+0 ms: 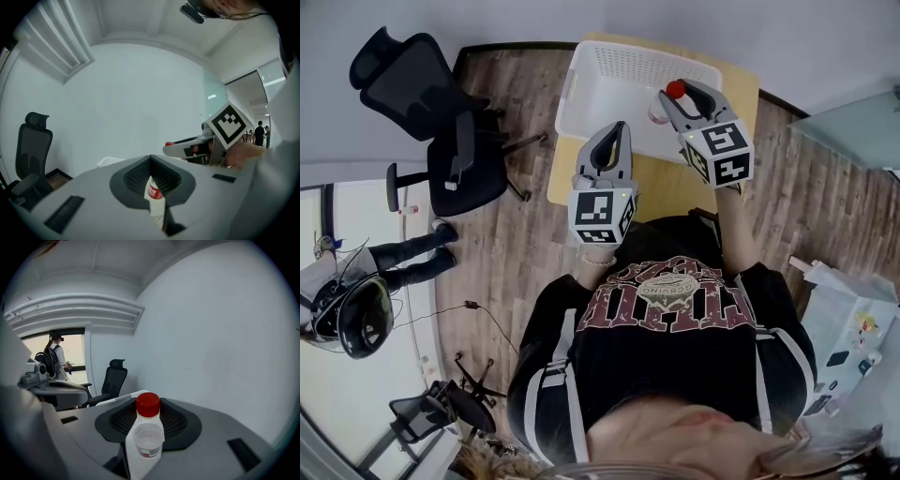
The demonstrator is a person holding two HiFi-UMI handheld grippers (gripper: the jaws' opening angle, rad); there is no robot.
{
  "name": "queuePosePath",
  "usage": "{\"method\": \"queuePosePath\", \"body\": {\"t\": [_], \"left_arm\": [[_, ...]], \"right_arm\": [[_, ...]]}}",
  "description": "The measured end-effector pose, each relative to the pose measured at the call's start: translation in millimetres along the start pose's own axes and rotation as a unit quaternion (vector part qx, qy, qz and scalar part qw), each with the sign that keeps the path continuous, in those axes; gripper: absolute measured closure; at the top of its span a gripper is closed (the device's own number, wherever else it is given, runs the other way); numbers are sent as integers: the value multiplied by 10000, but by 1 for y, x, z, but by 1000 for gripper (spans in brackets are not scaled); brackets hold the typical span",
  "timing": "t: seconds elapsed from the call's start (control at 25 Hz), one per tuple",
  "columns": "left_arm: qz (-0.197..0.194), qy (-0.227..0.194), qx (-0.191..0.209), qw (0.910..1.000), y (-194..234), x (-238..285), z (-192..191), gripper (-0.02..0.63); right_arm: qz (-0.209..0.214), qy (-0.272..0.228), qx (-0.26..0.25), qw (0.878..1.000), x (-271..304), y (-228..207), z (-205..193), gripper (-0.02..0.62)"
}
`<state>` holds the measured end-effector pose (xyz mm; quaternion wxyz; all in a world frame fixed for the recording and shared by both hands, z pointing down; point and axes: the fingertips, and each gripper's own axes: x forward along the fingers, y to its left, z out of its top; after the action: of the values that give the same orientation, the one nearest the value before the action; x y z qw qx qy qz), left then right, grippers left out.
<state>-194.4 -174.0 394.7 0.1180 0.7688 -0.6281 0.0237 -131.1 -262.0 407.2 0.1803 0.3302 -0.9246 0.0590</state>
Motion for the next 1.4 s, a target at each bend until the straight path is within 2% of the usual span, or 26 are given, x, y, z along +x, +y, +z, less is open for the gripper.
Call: {"method": "queuePosePath", "body": {"t": [1.12, 1.4], "left_arm": [[-519, -127, 156, 9984, -86, 12, 6, 560], [-682, -125, 178, 9974, -108, 19, 5, 560]], "right_arm": [[-304, -541, -142, 9980, -103, -27, 27, 440], [-293, -737, 45, 9968, -125, -38, 29, 440]]}}
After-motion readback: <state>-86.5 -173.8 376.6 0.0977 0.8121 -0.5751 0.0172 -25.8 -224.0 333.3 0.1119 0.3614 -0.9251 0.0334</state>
